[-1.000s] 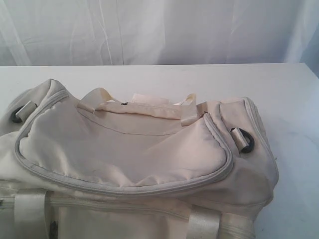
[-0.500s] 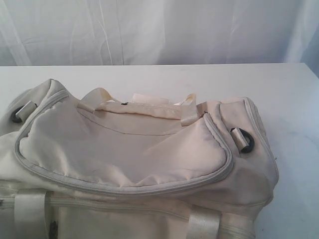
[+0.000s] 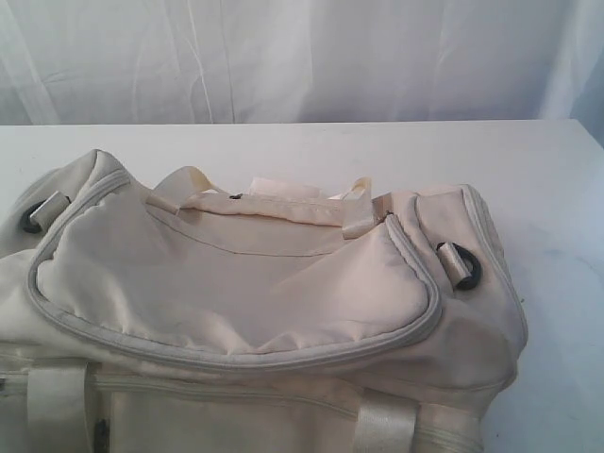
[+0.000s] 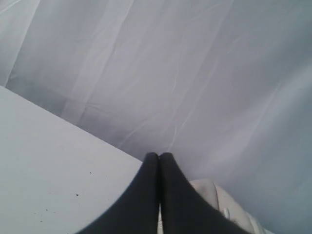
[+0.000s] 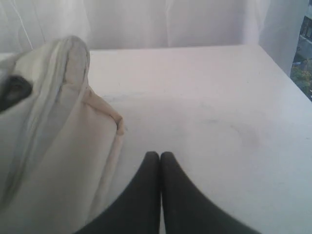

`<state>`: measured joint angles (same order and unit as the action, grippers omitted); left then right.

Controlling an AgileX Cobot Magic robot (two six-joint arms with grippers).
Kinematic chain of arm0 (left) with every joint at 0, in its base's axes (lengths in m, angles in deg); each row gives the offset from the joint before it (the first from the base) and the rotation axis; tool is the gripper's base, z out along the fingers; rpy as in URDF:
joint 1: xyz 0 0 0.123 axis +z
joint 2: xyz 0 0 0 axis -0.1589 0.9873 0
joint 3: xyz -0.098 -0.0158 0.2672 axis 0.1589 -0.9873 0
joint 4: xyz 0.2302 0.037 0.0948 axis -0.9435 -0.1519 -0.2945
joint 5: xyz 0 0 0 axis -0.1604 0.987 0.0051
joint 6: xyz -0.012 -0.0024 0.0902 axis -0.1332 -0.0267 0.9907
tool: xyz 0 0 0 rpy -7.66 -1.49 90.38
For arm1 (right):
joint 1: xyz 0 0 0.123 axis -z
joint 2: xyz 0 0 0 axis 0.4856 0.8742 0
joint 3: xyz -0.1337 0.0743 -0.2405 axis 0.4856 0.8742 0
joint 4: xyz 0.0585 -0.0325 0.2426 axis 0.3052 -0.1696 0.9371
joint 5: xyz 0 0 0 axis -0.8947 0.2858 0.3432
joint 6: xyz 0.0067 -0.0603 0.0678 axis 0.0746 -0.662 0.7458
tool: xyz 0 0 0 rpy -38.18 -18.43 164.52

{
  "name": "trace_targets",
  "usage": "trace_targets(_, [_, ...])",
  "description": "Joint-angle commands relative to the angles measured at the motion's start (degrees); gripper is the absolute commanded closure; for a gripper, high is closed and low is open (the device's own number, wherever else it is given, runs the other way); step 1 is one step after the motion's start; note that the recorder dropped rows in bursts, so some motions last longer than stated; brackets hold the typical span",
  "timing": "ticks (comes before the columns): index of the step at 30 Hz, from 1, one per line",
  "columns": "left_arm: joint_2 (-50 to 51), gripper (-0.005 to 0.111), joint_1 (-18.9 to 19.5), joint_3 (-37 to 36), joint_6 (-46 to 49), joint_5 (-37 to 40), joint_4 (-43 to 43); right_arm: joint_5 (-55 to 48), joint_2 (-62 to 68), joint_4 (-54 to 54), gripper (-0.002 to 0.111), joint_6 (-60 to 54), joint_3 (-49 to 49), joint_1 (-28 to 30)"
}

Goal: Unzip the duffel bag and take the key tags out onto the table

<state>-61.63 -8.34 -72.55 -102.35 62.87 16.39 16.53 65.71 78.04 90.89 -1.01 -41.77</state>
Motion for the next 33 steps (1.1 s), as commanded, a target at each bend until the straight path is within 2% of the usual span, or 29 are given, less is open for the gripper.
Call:
trace_targets(1, [0.17,0.107,0.18,4.53,-11.61,2.79,-14.04,11.62,-0.39,7.38,0.108,8.52,0.25,-0.22])
trace_targets(3, [2.41,0.107,0.18,6.7,-19.01,2.83,-23.63,15.71,-0.39,8.35,0.108,12.18,0.25,-0.22])
trace_targets(4, [5.52,0.107,0.18,9.04,-27.98,0.91,-34.94,20.57,-0.39,8.35,0.108,13.3,0.25,-0.22])
trace_targets(5, [7.59,0.107,0.18,10.15,-33.22,-1.72,-42.06,22.41,-0.39,8.81,0.108,13.73,0.25,-0.22])
trace_targets(6, [12.16,0.107,0.18,12.38,-42.76,-8.32,-53.97,25.69,-0.39,9.33,0.108,16.56,0.25,-0.22])
trace_targets(8, [21.67,0.107,0.18,16.45,-53.43,-17.76,-67.89,24.76,-0.39,9.21,0.108,16.88,0.05,-0.22])
trace_targets(10, [30.86,0.107,0.18,20.91,-59.5,-24.58,-74.53,18.97,-0.39,8.14,0.108,16.32,-2.84,-0.22])
trace_targets(12, [39.39,0.107,0.18,24.72,-60.12,-31.31,-75.21,14.31,1.85,8.14,0.108,11.59,-6.37,-0.67])
trace_targets(15, [50.79,0.107,0.07,30.22,-60.12,-41.86,-75.92,13.36,11.65,8.14,0.108,7.95,-12.53,-1.89])
trace_targets(17, [56.47,0.107,-0.7,33.54,-60.12,-44.9,-78.47,12.78,20.7,8.14,0.108,7.02,-17.67,-3.33])
trace_targets(20, [61.68,0.107,-3.05,37.13,-60.12,-45.04,-82.56,10.19,34.51,8.14,0.108,6.8,-24.63,-5.91])
trace_targets(25, [66.68,0.104,-6.61,39.25,-59.6,-41.85,-85.42,7.92,48.32,10.88,0.108,7.36,-31.99,-9.29])
trace_targets(28, [69.18,0.09,-8.61,39.9,-58.24,-39.83,-86.21,8.04,52.74,18.78,0.108,7.36,-34.72,-10.65])
trace_targets(33, [72.72,0.058,-11.46,40.9,-58.22,-37.83,-85.98,10.61,54.56,27.69,0.108,7.69,-35.67,-10.68])
